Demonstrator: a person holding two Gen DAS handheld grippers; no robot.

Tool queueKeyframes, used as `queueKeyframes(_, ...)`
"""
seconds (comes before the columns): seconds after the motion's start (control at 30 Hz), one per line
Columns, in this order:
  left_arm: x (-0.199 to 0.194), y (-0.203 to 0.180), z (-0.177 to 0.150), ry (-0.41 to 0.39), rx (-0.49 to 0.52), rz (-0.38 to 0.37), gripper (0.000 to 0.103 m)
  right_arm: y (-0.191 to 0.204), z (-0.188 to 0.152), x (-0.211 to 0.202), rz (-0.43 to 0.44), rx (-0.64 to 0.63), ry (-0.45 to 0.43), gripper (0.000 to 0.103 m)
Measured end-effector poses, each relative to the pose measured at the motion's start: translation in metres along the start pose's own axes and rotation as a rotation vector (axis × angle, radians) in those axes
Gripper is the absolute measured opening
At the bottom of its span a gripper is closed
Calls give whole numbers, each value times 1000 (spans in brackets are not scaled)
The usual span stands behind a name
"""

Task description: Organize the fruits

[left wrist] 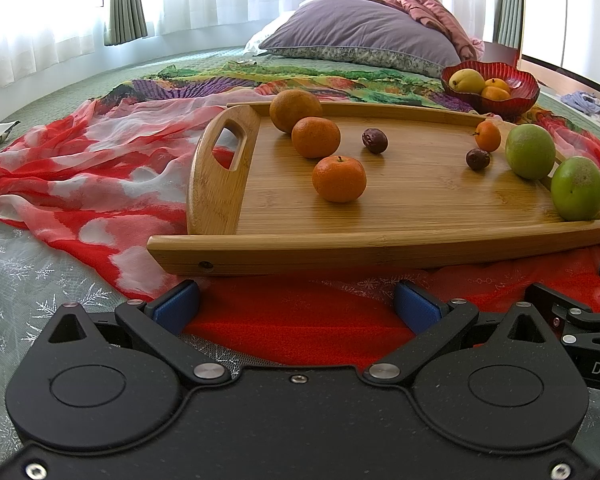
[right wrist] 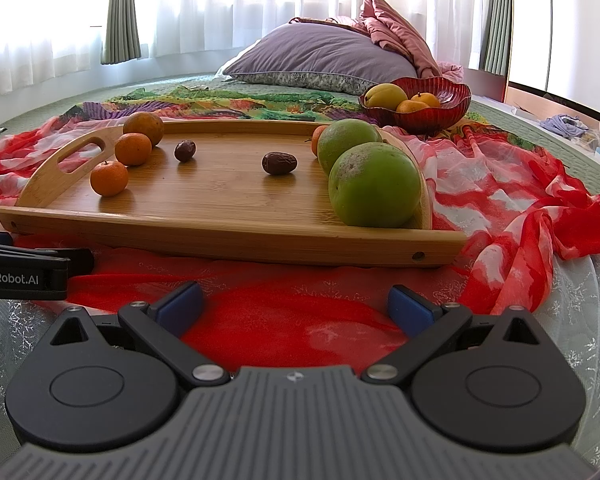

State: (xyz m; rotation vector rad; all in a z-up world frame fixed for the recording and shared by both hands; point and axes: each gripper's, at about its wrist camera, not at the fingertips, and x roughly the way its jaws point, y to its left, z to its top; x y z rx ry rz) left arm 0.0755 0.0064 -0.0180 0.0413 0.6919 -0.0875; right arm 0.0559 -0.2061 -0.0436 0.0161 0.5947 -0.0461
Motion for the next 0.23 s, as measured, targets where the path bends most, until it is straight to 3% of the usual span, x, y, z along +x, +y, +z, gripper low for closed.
queueKeyframes(0.23,0,1,2,-2,1,1,103,-1,1,0,2,2,-1,103)
